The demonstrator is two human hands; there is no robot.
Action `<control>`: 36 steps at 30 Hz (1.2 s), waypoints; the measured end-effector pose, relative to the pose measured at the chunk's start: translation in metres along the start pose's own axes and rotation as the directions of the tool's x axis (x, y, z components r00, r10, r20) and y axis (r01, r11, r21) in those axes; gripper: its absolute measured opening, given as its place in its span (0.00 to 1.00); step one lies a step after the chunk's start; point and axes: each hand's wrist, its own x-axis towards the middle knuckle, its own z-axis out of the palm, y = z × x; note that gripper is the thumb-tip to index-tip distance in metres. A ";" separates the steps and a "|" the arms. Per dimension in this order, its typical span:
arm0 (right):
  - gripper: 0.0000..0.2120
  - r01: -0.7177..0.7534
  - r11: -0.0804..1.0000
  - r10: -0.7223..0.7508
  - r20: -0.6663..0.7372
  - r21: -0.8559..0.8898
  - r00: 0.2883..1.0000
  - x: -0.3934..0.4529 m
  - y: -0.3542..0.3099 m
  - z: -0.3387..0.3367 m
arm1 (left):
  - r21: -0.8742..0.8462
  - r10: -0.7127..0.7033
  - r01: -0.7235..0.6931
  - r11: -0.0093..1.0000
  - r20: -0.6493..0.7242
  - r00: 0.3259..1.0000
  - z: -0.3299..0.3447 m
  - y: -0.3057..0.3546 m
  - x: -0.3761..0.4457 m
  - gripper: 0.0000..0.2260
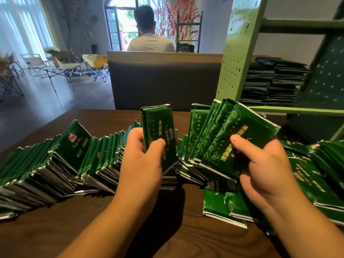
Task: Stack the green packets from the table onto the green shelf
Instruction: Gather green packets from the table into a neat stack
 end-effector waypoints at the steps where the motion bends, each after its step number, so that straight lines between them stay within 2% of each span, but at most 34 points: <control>1: 0.10 -0.013 1.000 0.013 0.009 0.023 1.000 0.000 -0.001 0.000 | 0.034 0.025 -0.025 0.999 -0.011 1.000 0.000 -0.001 0.000 0.05; 3: 0.10 -0.029 0.999 0.027 0.059 0.036 0.998 0.000 -0.001 -0.001 | 0.083 0.061 -0.064 0.995 0.033 0.998 0.002 -0.003 -0.002 0.05; 6: 0.10 0.020 0.997 -0.012 0.114 -0.070 0.993 -0.002 0.003 -0.001 | 0.103 0.118 -0.132 0.986 0.134 0.984 0.007 -0.002 -0.007 0.12; 9: 0.16 0.117 0.976 -0.097 0.117 -0.181 0.988 -0.002 0.008 0.000 | 0.056 0.136 -0.150 0.987 0.203 0.970 0.010 0.000 -0.012 0.16; 11: 0.21 0.112 0.984 -0.093 0.131 -0.141 0.987 -0.004 0.009 0.001 | 0.044 0.130 -0.144 0.989 0.220 0.967 0.012 -0.001 -0.014 0.17; 15: 0.17 -0.065 0.996 0.048 0.245 0.061 0.968 -0.008 0.003 0.003 | 0.009 0.099 -0.103 0.995 0.217 0.971 0.009 -0.004 -0.011 0.16; 19: 0.16 -0.252 0.953 0.171 0.392 0.167 0.904 -0.010 0.001 0.000 | -0.068 0.002 0.014 0.998 0.233 0.972 0.011 -0.004 -0.007 0.12; 21: 0.23 -0.315 0.932 0.198 0.474 0.180 0.858 -0.009 0.005 -0.003 | -0.099 -0.006 0.030 0.995 0.237 0.971 0.014 -0.001 -0.006 0.15; 22: 0.28 -0.323 0.930 0.205 0.481 0.177 0.852 -0.008 0.008 -0.004 | -0.119 -0.005 0.034 0.992 0.242 0.970 0.015 -0.001 -0.006 0.15; 24: 0.31 -0.320 0.929 0.204 0.466 0.184 0.861 -0.004 0.010 -0.007 | -0.203 -0.016 0.070 0.977 0.256 0.966 0.014 -0.002 -0.008 0.09; 25: 0.30 -0.310 0.933 0.197 0.463 0.182 0.864 -0.004 0.009 -0.005 | -0.243 -0.040 0.107 0.964 0.263 0.964 0.013 -0.001 -0.011 0.08; 29: 0.19 -0.275 0.945 0.196 0.367 0.177 0.909 -0.004 0.005 0.001 | -0.279 -0.122 0.205 0.938 0.289 0.949 0.010 0.002 -0.012 0.19; 36: 0.16 -0.215 0.970 0.181 0.263 0.109 0.948 -0.001 0.008 0.003 | -0.270 -0.198 0.287 0.919 0.315 0.928 0.012 0.002 -0.010 0.18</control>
